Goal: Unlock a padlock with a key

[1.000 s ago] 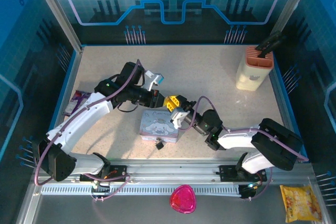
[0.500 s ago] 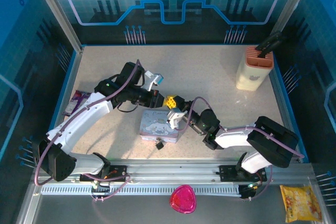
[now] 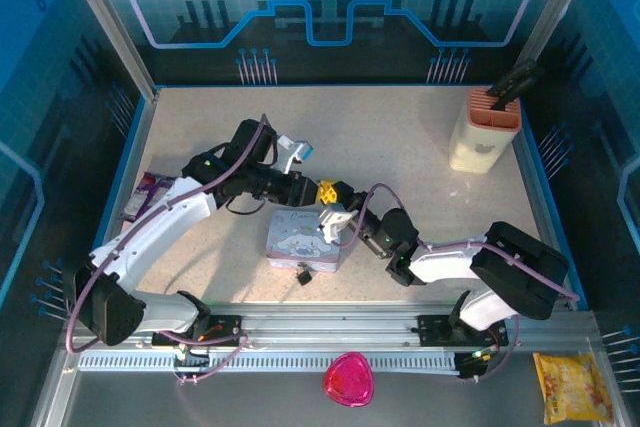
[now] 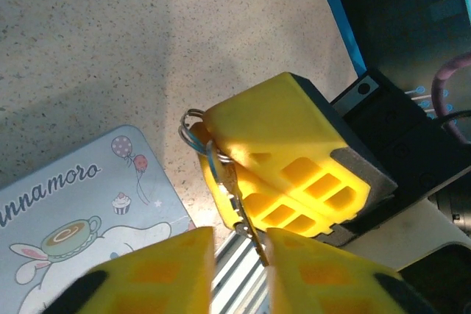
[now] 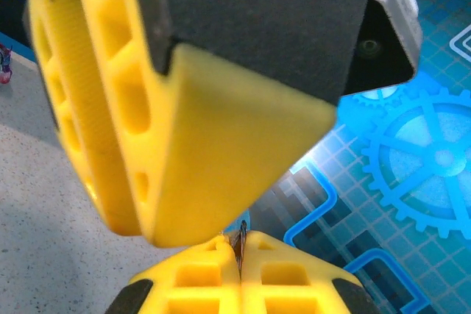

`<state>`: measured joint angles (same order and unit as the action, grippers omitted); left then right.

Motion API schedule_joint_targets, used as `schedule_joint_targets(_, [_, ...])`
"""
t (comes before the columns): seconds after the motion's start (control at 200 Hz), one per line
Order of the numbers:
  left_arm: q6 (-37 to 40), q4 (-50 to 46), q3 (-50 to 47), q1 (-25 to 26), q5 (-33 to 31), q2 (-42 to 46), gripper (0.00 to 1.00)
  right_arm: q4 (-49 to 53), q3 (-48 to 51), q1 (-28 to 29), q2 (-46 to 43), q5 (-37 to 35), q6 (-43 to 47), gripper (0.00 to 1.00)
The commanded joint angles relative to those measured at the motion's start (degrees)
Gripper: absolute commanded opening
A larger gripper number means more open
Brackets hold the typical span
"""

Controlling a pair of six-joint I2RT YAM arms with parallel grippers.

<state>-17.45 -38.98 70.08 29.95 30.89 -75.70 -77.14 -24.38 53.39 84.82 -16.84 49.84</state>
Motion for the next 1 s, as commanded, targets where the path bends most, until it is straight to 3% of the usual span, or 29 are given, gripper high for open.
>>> schedule_joint_targets(0.0, [-1.36,1.7,-1.2,0.17,0.16,0.71,0.32,-0.03,0.1,0.93,-1.64,-1.96,-3.36,0.0])
schedule_joint_targets(0.205, [-1.3,4.7,-2.56,0.05,-2.74,3.75,0.47,10.22,0.11,0.89,-5.42,-3.11,-8.82,0.0])
schedule_joint_targets(0.305, [-0.14,6.44,-3.94,-0.25,-5.04,6.17,0.53,20.49,-1.02,0.88,-9.43,-2.83,-13.75,0.0])
schedule_joint_targets(0.49, [4.87,13.13,-9.41,-0.79,-9.55,13.13,0.59,45.04,-5.14,-0.93,-18.33,5.9,-27.36,0.0])
schedule_joint_targets(0.645, [9.32,21.17,-15.97,-0.78,-11.27,19.34,0.57,60.77,-9.61,-2.61,-22.75,12.38,-37.21,0.0])
schedule_joint_targets(0.74, [10.3,29.22,-21.04,-0.78,-11.52,22.72,0.53,71.33,-14.28,-4.19,-23.51,16.62,-43.24,0.0])
schedule_joint_targets(0.875, [11.49,50.55,-32.43,-0.28,-1.66,25.87,0.52,79.75,-19.11,-7.44,-23.49,24.37,-50.67,0.0])
schedule_joint_targets(0.996, [16.38,60.42,-37.56,0.97,-1.13,25.15,0.5,84.76,-21.89,-9.25,-23.14,28.17,-53.38,0.0])
